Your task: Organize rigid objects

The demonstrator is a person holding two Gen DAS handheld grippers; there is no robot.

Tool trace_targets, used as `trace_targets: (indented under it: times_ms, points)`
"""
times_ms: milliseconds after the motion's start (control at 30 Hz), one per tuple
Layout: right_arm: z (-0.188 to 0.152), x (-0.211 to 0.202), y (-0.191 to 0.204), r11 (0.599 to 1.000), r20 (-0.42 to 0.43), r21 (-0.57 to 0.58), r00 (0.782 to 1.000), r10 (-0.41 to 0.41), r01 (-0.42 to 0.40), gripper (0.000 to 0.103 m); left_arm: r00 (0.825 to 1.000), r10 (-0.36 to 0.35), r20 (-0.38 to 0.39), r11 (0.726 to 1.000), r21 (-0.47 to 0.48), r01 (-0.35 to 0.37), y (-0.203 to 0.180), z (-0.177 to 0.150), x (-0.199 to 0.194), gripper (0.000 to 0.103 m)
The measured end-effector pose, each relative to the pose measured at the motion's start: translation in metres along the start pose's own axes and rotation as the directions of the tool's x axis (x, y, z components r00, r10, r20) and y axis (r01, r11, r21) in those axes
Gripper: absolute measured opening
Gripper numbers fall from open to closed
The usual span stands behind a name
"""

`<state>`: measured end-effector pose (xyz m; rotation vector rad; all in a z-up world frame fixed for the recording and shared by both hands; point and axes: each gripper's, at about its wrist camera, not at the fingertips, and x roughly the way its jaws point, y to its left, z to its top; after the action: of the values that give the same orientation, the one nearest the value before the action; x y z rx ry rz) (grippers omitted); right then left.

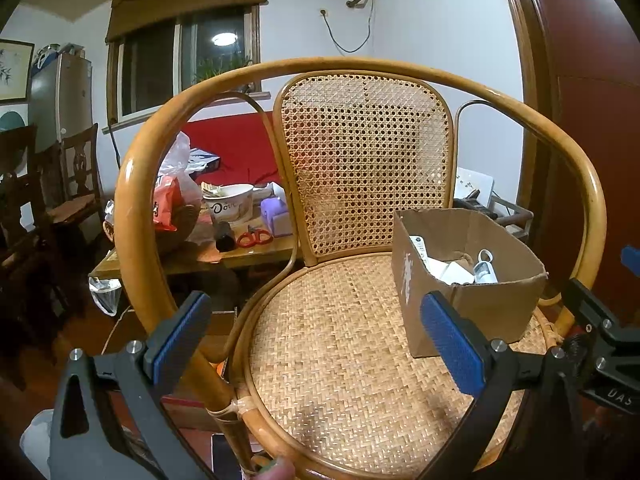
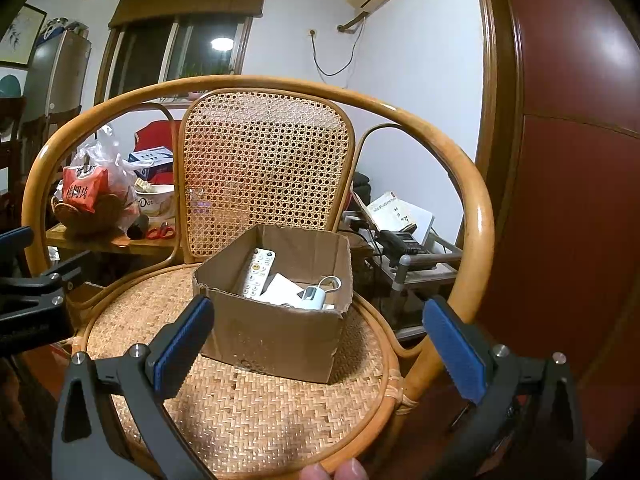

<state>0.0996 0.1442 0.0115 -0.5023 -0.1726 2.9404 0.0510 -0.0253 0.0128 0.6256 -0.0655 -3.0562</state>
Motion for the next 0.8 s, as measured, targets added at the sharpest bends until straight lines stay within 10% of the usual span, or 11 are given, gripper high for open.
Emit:
trace_targets:
  times_ms: [800]
  points:
    - [-0.0014,0.0016,0.0001,1.000,-0.010,-0.005,1.000,-0.009,0.009,0.103,1.000,-0.016,0.004,1.000,-0.004,0.016,0.0018,0.0007,0.0001,0.103]
